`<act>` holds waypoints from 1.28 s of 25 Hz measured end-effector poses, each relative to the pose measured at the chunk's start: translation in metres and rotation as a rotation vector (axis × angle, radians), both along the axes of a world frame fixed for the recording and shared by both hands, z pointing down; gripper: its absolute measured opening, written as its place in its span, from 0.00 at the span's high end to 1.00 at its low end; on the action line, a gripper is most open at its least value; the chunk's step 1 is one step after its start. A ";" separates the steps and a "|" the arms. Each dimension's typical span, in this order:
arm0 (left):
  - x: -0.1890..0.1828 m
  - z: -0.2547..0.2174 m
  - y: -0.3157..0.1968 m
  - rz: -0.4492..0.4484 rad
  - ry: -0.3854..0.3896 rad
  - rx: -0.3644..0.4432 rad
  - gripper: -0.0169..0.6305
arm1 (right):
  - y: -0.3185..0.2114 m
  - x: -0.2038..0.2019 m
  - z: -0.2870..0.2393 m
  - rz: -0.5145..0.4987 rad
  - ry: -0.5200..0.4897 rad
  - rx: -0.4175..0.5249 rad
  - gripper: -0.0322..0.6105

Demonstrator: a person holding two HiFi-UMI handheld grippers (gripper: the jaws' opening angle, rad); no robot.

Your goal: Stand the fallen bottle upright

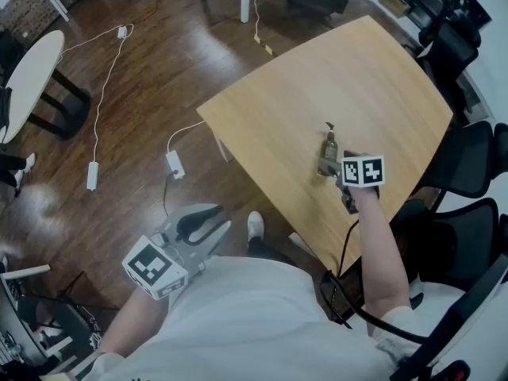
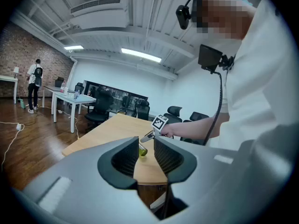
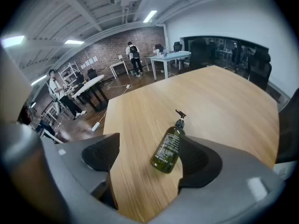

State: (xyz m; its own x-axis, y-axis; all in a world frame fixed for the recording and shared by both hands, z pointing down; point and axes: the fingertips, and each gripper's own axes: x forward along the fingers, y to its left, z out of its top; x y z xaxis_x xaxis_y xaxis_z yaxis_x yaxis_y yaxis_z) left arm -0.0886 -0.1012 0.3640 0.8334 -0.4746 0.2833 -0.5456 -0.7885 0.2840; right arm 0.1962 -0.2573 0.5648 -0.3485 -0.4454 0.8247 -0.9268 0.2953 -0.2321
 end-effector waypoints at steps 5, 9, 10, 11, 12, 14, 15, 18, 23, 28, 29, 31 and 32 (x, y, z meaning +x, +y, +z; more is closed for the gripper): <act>0.022 -0.002 -0.025 -0.022 -0.015 0.013 0.82 | -0.045 0.028 0.048 0.022 -0.009 -0.153 0.32; 0.019 0.005 -0.035 -0.063 -0.032 -0.014 0.82 | -0.054 0.035 0.083 0.010 0.030 -0.283 0.32; 0.018 0.008 -0.036 -0.074 -0.035 -0.023 0.82 | -0.055 0.036 0.089 0.009 0.038 -0.307 0.33; 0.017 0.009 -0.038 -0.082 -0.037 -0.029 0.82 | -0.055 0.037 0.092 0.008 0.041 -0.322 0.37; 0.016 0.009 -0.041 -0.088 -0.036 -0.031 0.82 | -0.056 0.038 0.094 0.008 0.037 -0.331 0.44; 0.016 0.008 -0.045 -0.095 -0.035 -0.028 0.82 | -0.056 0.036 0.095 0.004 0.022 -0.345 0.46; 0.016 0.008 -0.047 -0.097 -0.035 -0.027 0.82 | -0.055 0.036 0.095 -0.001 0.016 -0.351 0.46; 0.019 0.008 -0.052 -0.099 -0.041 -0.022 0.82 | -0.054 0.036 0.095 -0.017 0.000 -0.362 0.47; 0.025 0.007 -0.059 -0.079 -0.049 -0.015 0.82 | -0.062 0.028 0.076 -0.041 -0.022 -0.258 0.50; 0.021 0.005 -0.065 -0.084 -0.052 -0.014 0.82 | -0.098 0.017 0.022 -0.062 0.006 0.079 0.52; 0.022 0.005 -0.066 -0.082 -0.054 -0.011 0.82 | -0.104 0.016 0.015 -0.075 0.044 0.142 0.52; 0.025 0.004 -0.066 -0.074 -0.059 -0.007 0.82 | -0.112 0.014 0.008 -0.097 0.101 0.232 0.53; 0.025 0.003 -0.065 -0.072 -0.060 -0.006 0.82 | -0.114 0.012 0.007 -0.099 0.114 0.260 0.53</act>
State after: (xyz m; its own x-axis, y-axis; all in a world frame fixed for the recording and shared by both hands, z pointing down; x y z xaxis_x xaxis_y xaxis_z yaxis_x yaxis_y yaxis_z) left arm -0.0632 -0.1666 0.3673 0.7784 -0.5309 0.3350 -0.6171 -0.7450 0.2533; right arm 0.2086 -0.3711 0.5721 -0.3131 -0.6154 0.7234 -0.9060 0.4220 -0.0332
